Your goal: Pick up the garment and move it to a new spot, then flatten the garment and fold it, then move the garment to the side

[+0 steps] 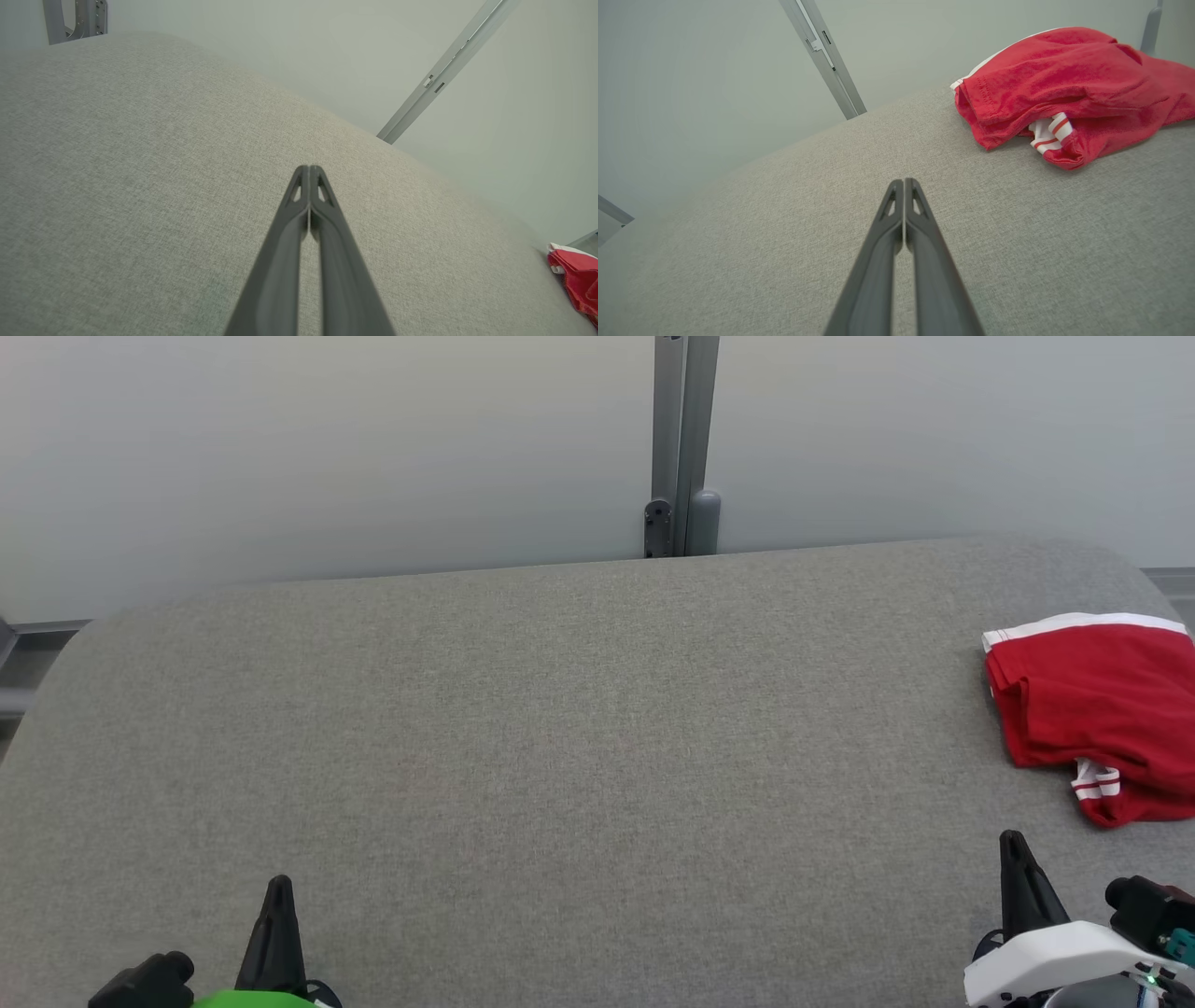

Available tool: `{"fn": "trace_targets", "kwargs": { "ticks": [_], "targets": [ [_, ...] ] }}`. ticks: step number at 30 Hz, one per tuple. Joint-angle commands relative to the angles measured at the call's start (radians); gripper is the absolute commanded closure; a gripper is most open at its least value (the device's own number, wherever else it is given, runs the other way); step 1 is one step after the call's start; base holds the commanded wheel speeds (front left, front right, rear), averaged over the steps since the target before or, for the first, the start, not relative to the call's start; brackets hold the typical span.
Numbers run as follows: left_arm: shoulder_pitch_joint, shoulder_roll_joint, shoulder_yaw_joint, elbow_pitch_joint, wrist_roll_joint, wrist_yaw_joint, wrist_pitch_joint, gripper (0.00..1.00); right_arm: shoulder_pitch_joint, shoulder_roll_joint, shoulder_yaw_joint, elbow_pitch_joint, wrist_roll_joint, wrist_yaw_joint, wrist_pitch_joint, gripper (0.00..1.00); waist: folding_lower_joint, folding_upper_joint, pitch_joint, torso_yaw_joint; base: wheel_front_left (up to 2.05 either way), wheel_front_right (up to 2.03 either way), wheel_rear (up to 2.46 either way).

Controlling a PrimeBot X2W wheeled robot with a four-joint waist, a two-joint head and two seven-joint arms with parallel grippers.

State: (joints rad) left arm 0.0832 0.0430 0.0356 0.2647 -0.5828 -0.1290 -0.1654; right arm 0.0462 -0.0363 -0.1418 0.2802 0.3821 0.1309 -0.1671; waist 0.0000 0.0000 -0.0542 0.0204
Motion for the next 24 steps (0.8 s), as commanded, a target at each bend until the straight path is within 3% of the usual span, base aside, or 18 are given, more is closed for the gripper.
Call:
{"fn": "trace_targets", "kwargs": {
  "ticks": [1, 24],
  "targets": [
    [-0.034, 0.004, 0.007, -0.016, -0.041, -0.001, 0.007, 1.0, -0.031, -0.008, 0.002, -0.019, 0.047, 0.0, 0.009, 1.0, 0.0, 0.0, 0.001, 0.0, 0.0, 0.0, 0.0],
    [-0.087, 0.006, 0.03, -0.019, -0.348, -0.001, 0.092, 1.0, -0.072, -0.011, 0.011, -0.027, 0.413, 0.0, 0.093, 1.0, 0.0, 0.0, 0.013, -0.005, 0.0, 0.0, 0.0]
  ]
}}
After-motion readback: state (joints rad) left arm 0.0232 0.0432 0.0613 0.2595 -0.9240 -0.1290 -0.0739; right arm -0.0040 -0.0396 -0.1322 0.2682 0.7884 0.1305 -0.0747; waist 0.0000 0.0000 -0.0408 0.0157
